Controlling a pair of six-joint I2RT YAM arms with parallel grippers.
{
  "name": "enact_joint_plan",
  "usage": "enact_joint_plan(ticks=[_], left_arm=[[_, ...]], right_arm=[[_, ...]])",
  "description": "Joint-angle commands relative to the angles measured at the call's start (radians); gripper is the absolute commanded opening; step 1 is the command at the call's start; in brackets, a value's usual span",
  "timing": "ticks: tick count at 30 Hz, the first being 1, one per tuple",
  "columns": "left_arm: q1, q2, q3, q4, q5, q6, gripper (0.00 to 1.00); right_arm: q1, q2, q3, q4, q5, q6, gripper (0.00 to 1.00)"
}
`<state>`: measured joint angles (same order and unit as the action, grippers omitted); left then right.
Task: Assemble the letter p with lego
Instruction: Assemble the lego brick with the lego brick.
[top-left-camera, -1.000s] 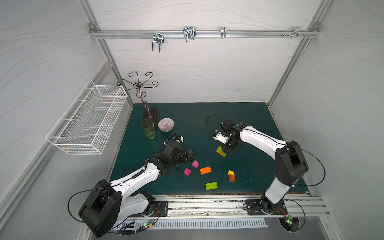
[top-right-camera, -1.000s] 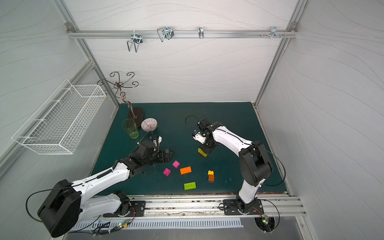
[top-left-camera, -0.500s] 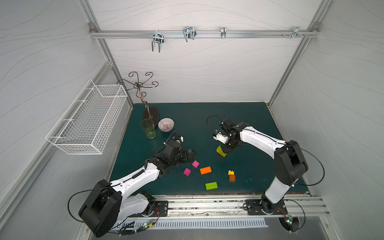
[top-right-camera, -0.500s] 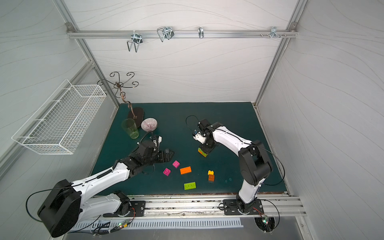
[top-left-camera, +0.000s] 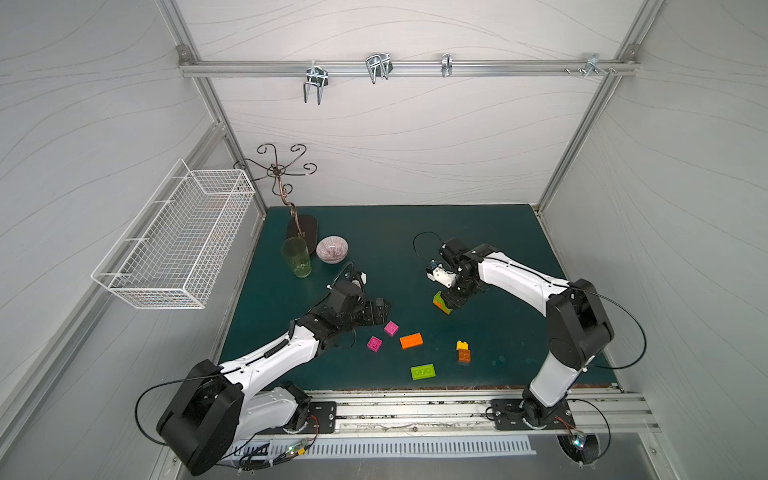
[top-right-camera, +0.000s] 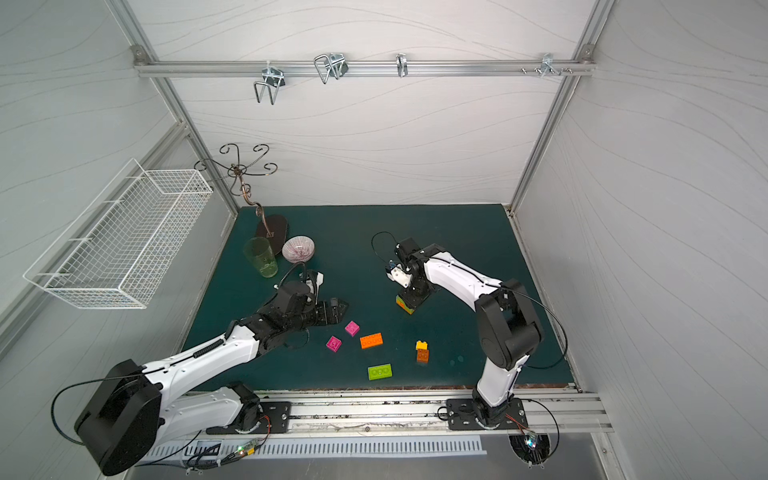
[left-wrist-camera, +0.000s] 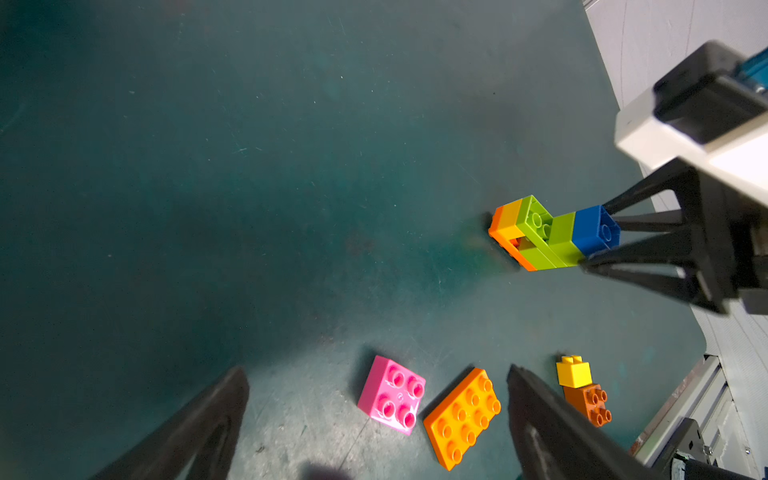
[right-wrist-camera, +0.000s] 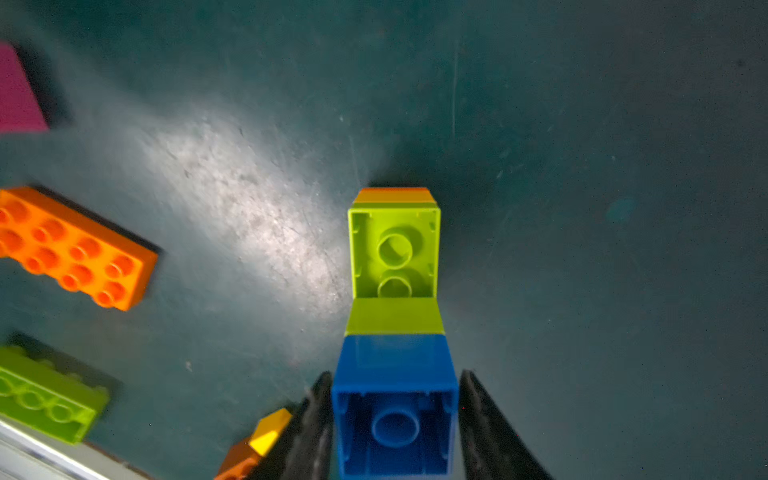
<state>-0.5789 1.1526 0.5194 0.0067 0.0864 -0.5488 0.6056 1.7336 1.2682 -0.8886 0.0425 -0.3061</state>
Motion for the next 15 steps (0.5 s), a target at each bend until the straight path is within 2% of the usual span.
enact_joint_plan(ticks=[1,4,8,12,15], left_arm=[[-0.004,-0.014,-0.002,0.036,-0.003,0.027,0.99],[-0.004,-0.016,-0.002,0.035,-0.007,0.029,0.99],[-0.004,-0.017,-0.002,0.032,-0.010,0.029,0.99],[-0.004,-0.014,-0.001,0.035,-0.006,0.029,0.99],[-0.004,-0.013,-0.001,0.033,-0.006,0.029,0.99]], right_arm=[[0.009,-0.053,0.020,-0.031,-0.021,0.016,0.62],[0.010,-0.071,0.048,-0.041,-0.028,0.023,0.67],[0.011,-0.104,0.058,-0.041,-0.030,0.050,0.66],[0.014,-0.129,0.058,-0.035,-0.047,0.063,0.47],[0.017,-0.119,0.058,-0.050,-0.041,0.062,0.40]])
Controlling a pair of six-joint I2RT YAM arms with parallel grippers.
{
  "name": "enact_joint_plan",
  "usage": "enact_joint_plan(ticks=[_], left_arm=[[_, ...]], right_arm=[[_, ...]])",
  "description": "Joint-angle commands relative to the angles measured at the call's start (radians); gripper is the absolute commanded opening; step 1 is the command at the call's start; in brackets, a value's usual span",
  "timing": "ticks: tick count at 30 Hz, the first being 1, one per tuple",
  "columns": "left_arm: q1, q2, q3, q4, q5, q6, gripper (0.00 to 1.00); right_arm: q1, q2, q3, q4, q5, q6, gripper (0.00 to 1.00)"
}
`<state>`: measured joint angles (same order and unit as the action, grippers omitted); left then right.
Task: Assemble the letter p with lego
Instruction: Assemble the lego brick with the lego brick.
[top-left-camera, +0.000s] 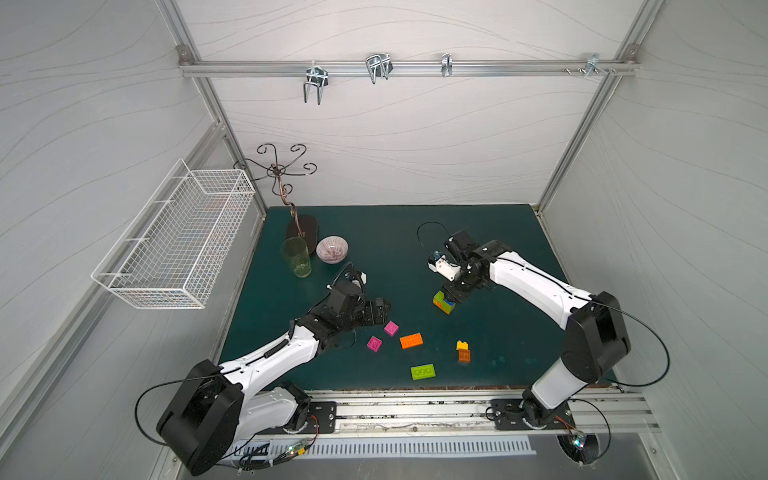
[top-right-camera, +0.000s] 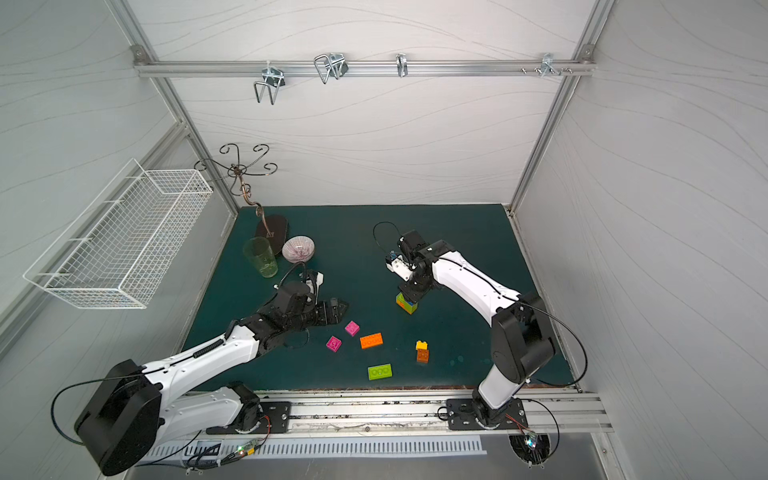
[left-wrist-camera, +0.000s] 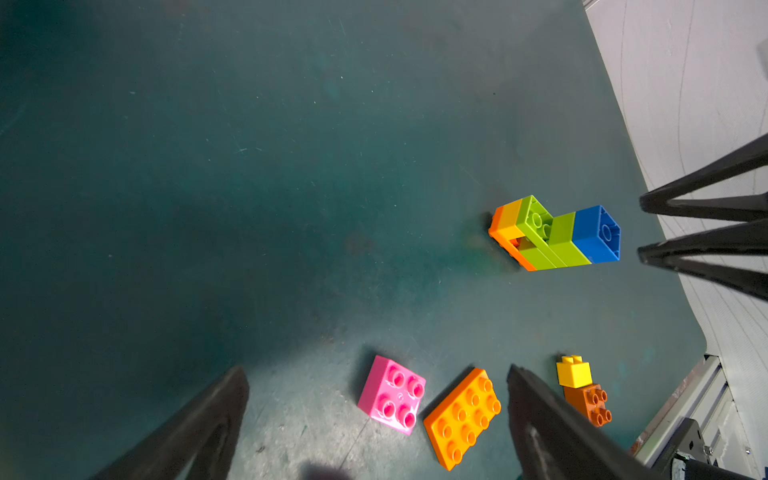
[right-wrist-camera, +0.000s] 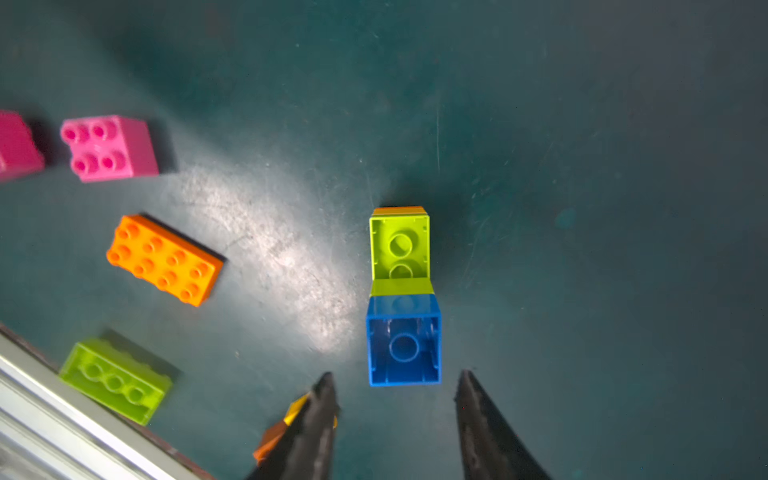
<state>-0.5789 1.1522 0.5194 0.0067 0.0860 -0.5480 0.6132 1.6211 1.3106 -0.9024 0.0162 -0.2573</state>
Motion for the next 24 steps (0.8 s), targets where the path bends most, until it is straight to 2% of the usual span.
enact_joint_plan(ticks=[1,8,17,24], left_arm=[[-0.004,-0.014,-0.001,0.033,-0.006,0.028,0.99],[-0.004,-0.011,-0.001,0.034,-0.008,0.030,0.99],[-0.004,-0.012,-0.001,0.033,-0.011,0.030,0.99],[-0.004,-0.012,0.001,0.033,-0.013,0.030,0.99]], right_arm=[[0.010,-0.002,0.015,-0.041,-0.013,0.013,0.36],[0.011,0.042,-0.006,-0.044,0.002,0.015,0.27],[0.031,0.141,-0.051,-0.041,0.038,0.024,0.21],[0.036,0.161,-0.065,-0.041,0.054,0.027,0.20]])
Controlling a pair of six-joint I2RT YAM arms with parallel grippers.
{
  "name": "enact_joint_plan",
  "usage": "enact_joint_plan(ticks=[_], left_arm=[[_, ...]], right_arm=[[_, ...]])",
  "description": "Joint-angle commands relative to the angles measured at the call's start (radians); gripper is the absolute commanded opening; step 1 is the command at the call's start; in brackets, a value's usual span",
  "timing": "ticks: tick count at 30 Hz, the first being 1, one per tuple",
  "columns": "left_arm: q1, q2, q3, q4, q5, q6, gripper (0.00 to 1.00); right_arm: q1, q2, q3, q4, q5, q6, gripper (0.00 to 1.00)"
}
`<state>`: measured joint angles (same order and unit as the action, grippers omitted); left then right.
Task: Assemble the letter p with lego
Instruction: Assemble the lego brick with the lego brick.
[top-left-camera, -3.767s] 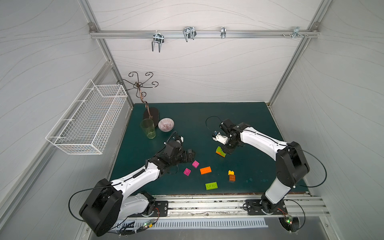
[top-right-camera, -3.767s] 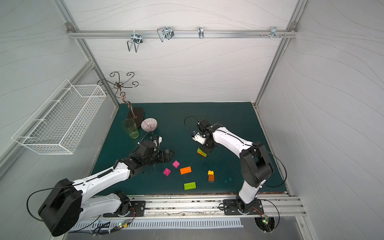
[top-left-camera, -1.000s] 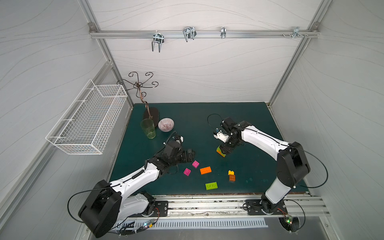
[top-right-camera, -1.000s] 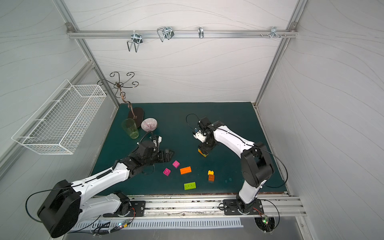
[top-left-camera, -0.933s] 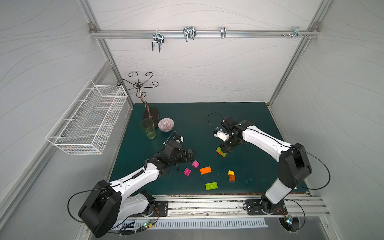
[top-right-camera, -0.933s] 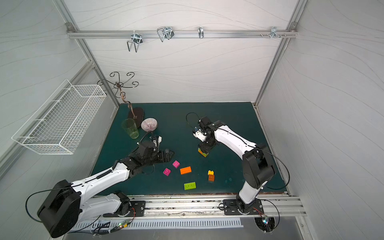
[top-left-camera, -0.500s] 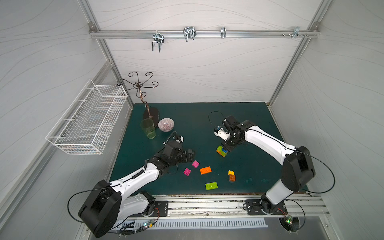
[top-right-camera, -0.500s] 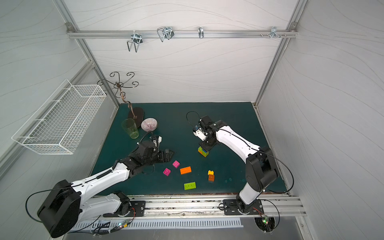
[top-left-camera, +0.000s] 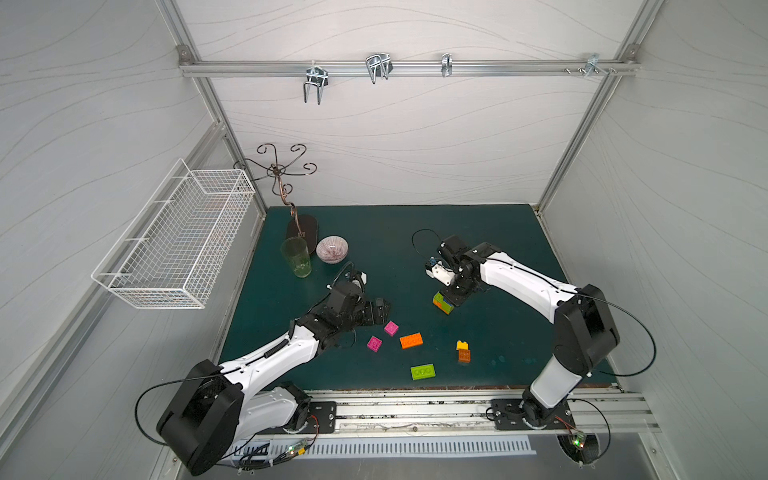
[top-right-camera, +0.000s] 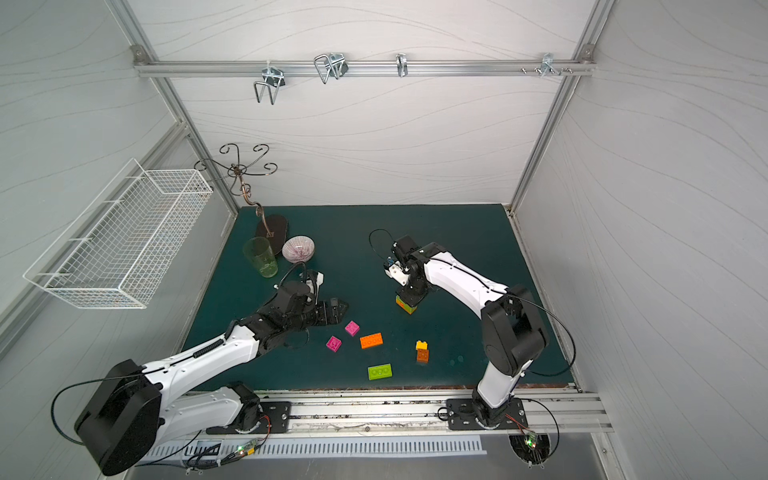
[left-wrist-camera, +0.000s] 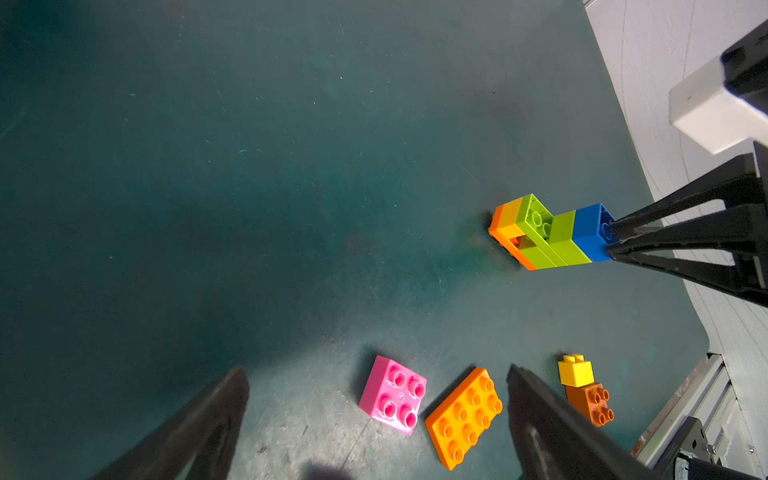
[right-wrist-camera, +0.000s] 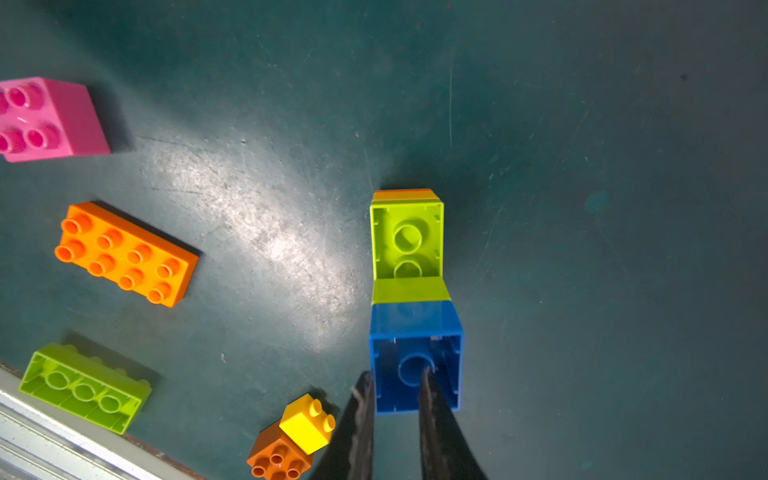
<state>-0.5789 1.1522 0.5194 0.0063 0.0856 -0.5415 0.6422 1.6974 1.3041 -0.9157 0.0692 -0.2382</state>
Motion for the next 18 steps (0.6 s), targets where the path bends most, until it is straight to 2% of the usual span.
enact_joint_plan(ticks=[1,10,16,18], left_arm=[[-0.004,-0.012,0.000,0.034,-0.012,0.023,0.99],[-0.003,-0.012,0.001,0.032,-0.013,0.025,0.99],[-0.003,-0.013,-0.001,0.034,-0.012,0.025,0.99],[-0.003,-0.014,-0.001,0.034,-0.012,0.025,0.99]], right_arm=[[0.007,0.087,-0.061,-0.026,0.000,0.008,0.20],[0.008,0.075,-0.045,-0.042,-0.005,0.012,0.20],[0.008,-0.014,0.066,-0.083,-0.028,0.035,0.38],[0.009,-0.033,0.095,-0.087,-0.041,0.041,0.41]])
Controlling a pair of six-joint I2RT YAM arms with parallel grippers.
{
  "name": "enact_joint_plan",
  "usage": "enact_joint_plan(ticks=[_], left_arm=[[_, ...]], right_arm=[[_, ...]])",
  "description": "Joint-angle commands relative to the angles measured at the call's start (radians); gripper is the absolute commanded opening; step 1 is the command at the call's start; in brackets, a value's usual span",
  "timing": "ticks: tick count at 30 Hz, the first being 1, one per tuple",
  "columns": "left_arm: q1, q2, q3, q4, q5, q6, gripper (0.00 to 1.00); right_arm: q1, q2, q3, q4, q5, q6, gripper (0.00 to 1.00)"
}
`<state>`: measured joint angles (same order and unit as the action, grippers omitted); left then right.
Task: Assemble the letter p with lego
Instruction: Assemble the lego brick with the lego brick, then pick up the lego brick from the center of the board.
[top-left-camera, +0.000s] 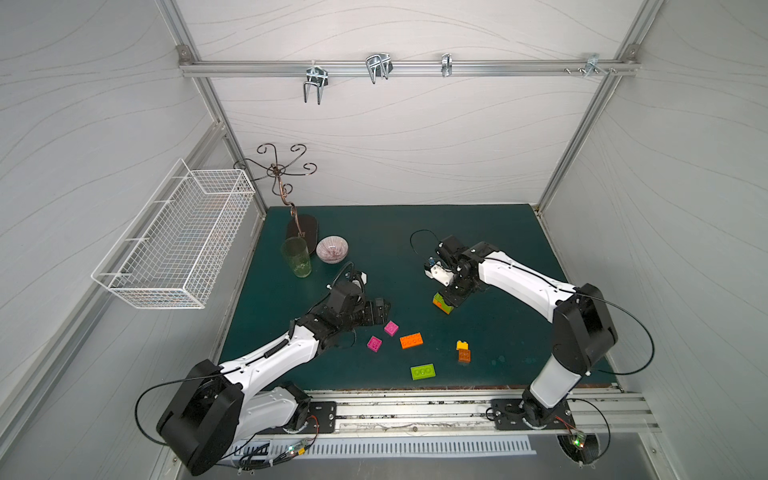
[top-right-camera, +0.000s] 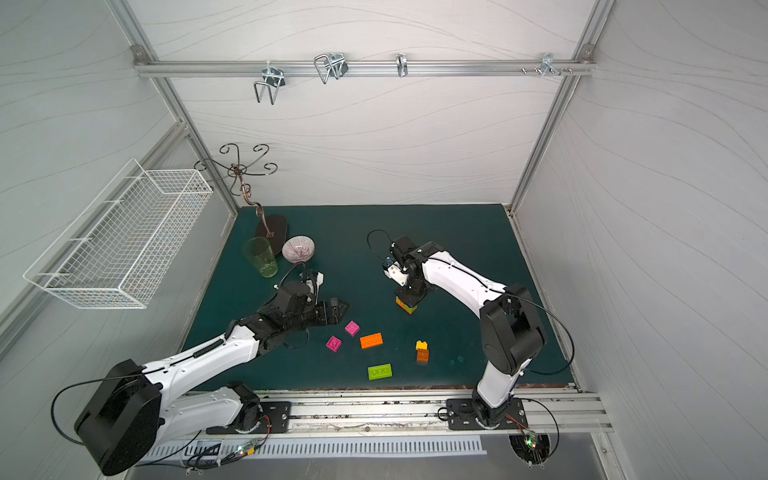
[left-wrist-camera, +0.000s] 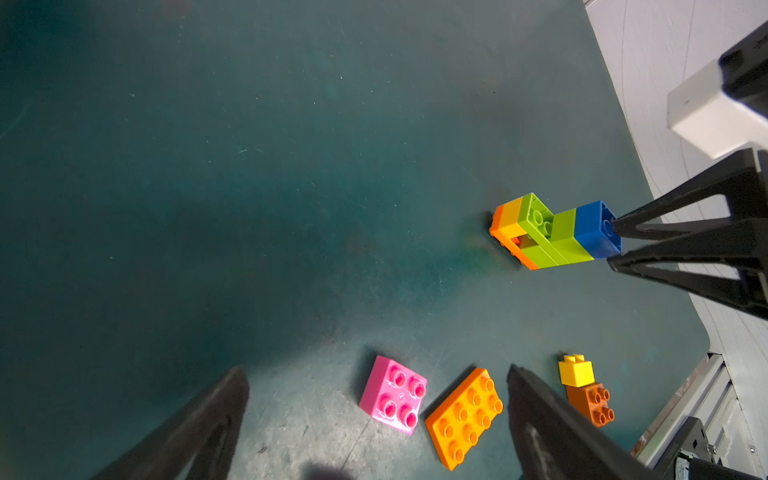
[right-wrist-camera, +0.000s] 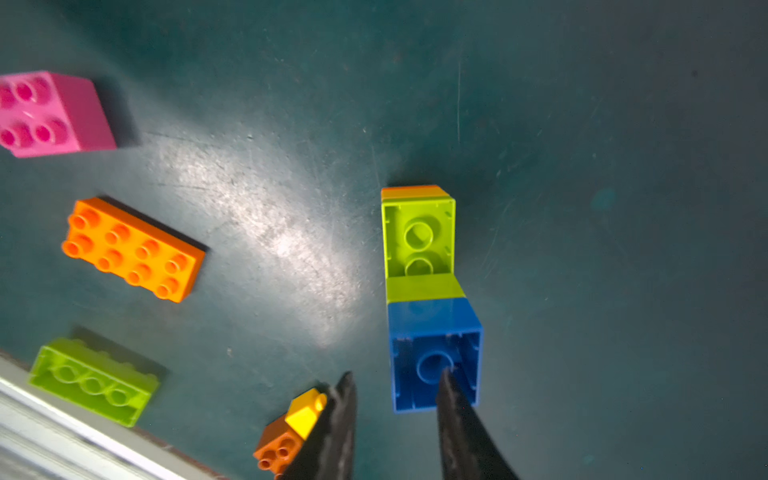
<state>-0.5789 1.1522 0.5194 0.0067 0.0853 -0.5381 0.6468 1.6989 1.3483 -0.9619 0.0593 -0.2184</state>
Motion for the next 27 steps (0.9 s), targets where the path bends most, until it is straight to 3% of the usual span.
enact_joint_plan(ticks=[1,7,15,21,27], left_arm=[[-0.004,-0.014,-0.001,0.032,-0.014,0.021,0.99],[-0.003,-0.019,-0.002,0.033,-0.015,0.023,0.99],[-0.004,-0.012,0.001,0.034,-0.012,0.023,0.99],[-0.004,-0.011,0.001,0.033,-0.012,0.023,0.99],[-0.003,-0.011,0.001,0.035,-0.012,0.023,0.99]], right_arm=[[0.004,-0.042,0.058,-0.039,-0.038,0.022,0.42],[-0.012,-0.024,0.039,-0.027,0.007,0.026,0.46],[-0.041,0.013,-0.005,0.000,-0.038,0.010,0.51],[-0.041,0.054,-0.026,0.010,-0.049,0.007,0.44],[-0.040,0.070,-0.049,0.028,-0.062,0.007,0.24]])
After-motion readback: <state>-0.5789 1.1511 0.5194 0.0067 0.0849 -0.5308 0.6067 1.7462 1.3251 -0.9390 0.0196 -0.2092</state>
